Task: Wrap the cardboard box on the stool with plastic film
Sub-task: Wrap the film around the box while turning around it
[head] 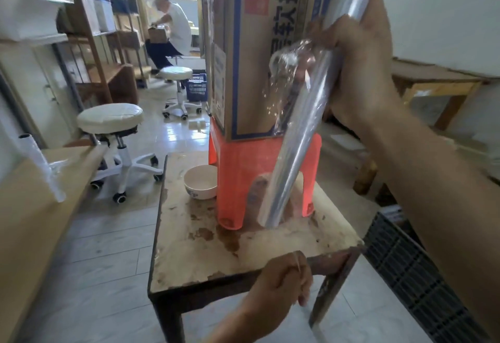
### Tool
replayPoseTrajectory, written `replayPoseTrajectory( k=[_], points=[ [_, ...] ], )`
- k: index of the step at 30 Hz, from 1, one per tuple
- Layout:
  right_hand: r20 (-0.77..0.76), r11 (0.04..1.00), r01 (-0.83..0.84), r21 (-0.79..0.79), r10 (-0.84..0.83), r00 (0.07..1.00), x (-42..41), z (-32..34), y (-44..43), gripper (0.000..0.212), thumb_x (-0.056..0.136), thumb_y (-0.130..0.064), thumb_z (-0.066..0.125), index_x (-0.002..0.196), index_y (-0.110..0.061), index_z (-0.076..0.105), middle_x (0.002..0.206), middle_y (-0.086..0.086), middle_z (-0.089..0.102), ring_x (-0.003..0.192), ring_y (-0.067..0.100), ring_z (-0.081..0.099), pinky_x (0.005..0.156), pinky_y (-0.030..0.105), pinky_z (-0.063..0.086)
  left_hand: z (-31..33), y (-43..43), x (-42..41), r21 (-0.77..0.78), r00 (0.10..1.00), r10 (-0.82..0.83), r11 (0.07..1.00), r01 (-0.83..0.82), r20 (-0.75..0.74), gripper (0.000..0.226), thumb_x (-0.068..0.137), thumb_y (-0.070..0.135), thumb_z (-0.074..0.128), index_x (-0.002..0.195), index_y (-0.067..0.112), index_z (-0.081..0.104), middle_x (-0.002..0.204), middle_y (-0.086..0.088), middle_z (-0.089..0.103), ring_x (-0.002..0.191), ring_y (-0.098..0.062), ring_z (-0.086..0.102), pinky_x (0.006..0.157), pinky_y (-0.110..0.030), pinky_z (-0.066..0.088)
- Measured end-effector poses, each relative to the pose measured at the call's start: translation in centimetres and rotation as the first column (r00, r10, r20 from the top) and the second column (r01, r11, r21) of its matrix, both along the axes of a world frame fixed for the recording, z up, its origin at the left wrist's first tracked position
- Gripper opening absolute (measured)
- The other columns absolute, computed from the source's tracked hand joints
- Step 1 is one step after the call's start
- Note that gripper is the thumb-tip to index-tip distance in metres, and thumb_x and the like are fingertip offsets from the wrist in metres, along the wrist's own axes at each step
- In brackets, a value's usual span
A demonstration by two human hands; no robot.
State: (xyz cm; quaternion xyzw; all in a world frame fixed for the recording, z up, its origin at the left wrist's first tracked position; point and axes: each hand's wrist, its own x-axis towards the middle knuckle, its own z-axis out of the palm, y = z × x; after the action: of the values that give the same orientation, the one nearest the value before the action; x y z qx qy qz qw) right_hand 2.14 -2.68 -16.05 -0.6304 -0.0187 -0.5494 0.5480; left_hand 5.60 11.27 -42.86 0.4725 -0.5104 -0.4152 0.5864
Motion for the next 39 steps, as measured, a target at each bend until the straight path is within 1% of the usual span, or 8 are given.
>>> replayPoseTrajectory(
  k=[7,13,20,23,27,31,35,39],
  points=[
    [-0.098,0.98,0.153,-0.126,-0.166,0.981,-1.1,-1.2,-0.1,0.036,0.079,0.017,0.045,0.099,-0.01,0.032,0.06,0.007,0.041,0.048,0.025,0.042,0.049,0.037,0.044,1.5,-0.1,2.1,-0.07,0.996,0.059,0.996,-0.063,-0.065,0.035,0.07,0.0,0.036,0.056,0.028,0.053,0.056,0.003,0.052,0.055,-0.021,0.044,0.054,-0.037,0.032],
    [-0.068,0.946,0.31,-0.096,-0.317,0.946,-1.7,-1.5,0.0,0.033,0.079,0.014,0.048,0.105,-0.004,0.036,0.067,0.014,0.039,0.041,0.028,0.043,0.042,0.036,0.045,1.7,0.4,4.2,-0.023,0.915,0.085,0.995,-0.102,-0.395,0.016,0.067,0.001,0.042,0.054,0.006,0.035,0.063,-0.008,0.039,0.056,-0.02,0.031,0.052,-0.026,0.025],
    [-0.018,0.661,0.605,-0.444,-0.682,0.731,-2.1,-2.8,-0.5,0.038,0.07,-0.003,0.06,0.104,-0.001,0.043,0.079,0.021,0.045,0.063,0.028,0.047,0.055,0.046,0.045,2.5,1.8,5.4,-0.138,0.783,-0.032,0.988,-0.069,-0.622,0.033,0.059,0.016,0.064,0.049,0.012,0.034,0.076,-0.009,0.045,0.069,-0.021,0.044,0.061,-0.032,0.032],
    [-0.084,0.703,0.609,-0.368,-0.677,0.731,-2.6,-3.6,-0.8,0.058,0.074,-0.002,0.06,0.126,0.01,0.038,0.103,0.032,0.058,0.068,0.034,0.059,0.054,0.048,0.052,2.4,1.5,8.0,-0.021,0.861,0.152,0.982,-0.186,-0.485,0.02,0.063,0.018,0.054,0.051,0.01,0.04,0.071,-0.013,0.046,0.064,-0.025,0.042,0.063,-0.039,0.03],
    [-0.139,0.775,0.588,-0.23,-0.624,0.769,-2.5,-3.5,-0.4,0.051,0.08,0.005,0.056,0.128,0.006,0.037,0.117,0.035,0.053,0.102,0.013,0.054,0.072,0.055,0.057,2.9,-0.3,9.1,-0.048,0.907,0.416,0.909,-0.413,0.069,0.043,0.091,0.024,0.066,0.065,-0.008,0.054,0.057,-0.022,0.056,0.05,-0.03,0.053,0.05,-0.033,0.046],
    [-0.169,0.822,0.537,-0.187,-0.566,0.807,-2.1,-3.7,-0.4,0.033,0.078,0.003,0.055,0.1,-0.017,0.04,0.079,0.022,0.054,0.058,0.042,0.058,0.05,0.055,0.052,4.3,-1.3,9.0,-0.182,0.706,0.457,0.883,-0.432,0.541,0.005,0.093,0.027,0.065,0.091,0.026,0.06,0.074,0.025,0.07,0.07,0.004,0.068,0.059,-0.013,0.053],
    [-0.201,0.858,0.482,-0.174,-0.511,0.836,-1.6,-4.3,-0.3,0.033,0.077,-0.001,0.056,0.103,-0.012,0.038,0.082,0.03,0.052,0.049,0.04,0.055,0.045,0.046,0.052,6.3,-1.3,7.1,-0.078,0.974,0.167,0.985,-0.156,0.153,0.032,0.093,0.018,0.065,0.122,0.03,0.059,0.109,0.015,0.072,0.097,-0.007,0.07,0.074,-0.024,0.058],
    [-0.238,0.911,0.361,-0.2,-0.403,0.884,-1.3,-5.8,0.4,0.035,0.082,0.012,0.055,0.104,-0.007,0.036,0.07,0.034,0.055,0.05,0.039,0.061,0.051,0.047,0.055,9.0,-2.6,5.6,-0.161,0.964,0.267,0.952,-0.26,0.02,0.027,0.092,0.022,0.068,0.118,0.014,0.067,0.1,-0.012,0.072,0.082,-0.022,0.07,0.063,-0.028,0.057]
  ],
)
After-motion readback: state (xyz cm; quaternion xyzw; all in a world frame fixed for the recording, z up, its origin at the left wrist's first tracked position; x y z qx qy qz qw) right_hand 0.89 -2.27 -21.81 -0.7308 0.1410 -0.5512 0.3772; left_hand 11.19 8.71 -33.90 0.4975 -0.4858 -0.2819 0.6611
